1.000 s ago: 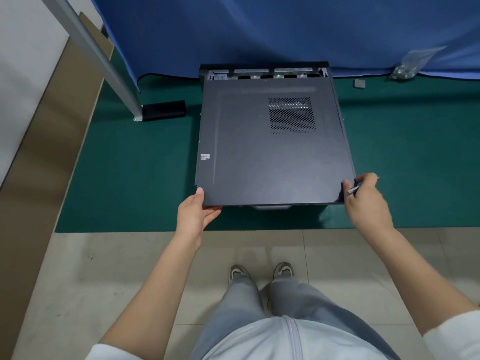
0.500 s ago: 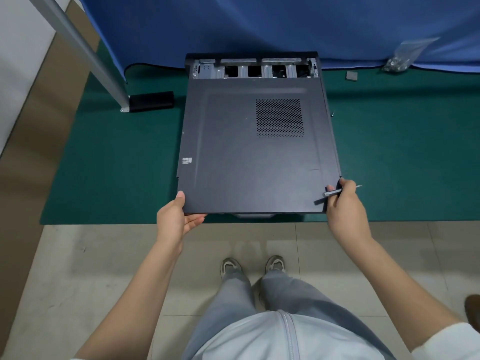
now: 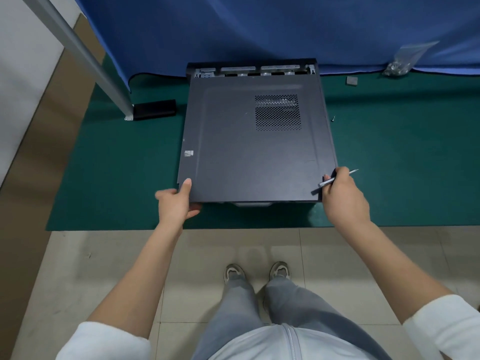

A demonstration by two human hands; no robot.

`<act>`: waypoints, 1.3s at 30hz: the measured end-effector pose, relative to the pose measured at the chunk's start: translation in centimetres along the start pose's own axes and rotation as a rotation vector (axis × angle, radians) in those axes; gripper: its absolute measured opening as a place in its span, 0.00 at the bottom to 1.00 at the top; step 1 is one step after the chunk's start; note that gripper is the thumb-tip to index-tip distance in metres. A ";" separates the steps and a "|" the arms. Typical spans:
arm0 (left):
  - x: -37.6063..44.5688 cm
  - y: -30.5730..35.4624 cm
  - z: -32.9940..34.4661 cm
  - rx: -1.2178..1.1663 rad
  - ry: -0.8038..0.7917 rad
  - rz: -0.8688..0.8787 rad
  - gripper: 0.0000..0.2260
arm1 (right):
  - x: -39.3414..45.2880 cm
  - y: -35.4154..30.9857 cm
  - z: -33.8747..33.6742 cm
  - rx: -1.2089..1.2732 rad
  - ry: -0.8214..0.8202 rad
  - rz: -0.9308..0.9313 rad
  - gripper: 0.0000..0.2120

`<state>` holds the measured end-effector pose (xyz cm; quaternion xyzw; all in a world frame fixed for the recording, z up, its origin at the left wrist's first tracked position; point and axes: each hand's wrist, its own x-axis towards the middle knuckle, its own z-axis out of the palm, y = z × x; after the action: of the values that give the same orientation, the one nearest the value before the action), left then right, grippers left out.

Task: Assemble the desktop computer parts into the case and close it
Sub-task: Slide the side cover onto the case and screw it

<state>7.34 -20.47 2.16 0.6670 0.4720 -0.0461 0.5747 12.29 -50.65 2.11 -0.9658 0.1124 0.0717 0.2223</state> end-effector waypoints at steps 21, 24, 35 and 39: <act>0.4 3.2 1.4 1.572 -0.134 0.833 0.38 | 0.1 -2.4 -0.6 -0.434 -0.252 -0.503 0.27; 0.8 4.0 1.5 1.560 -0.129 0.835 0.38 | 0.4 -2.8 -0.5 -0.485 -0.209 -0.517 0.29; -0.1 2.0 0.2 1.625 -0.152 0.871 0.39 | -1.0 -1.4 -1.7 -0.528 -0.221 -0.584 0.23; -0.2 1.8 0.4 1.615 -0.150 0.867 0.39 | -1.1 -1.3 -1.7 -0.516 -0.231 -0.578 0.23</act>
<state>8.67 -20.68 3.47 0.9796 -0.0335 -0.1853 -0.0695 11.73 -50.05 4.32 -0.9673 -0.2112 0.1404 -0.0053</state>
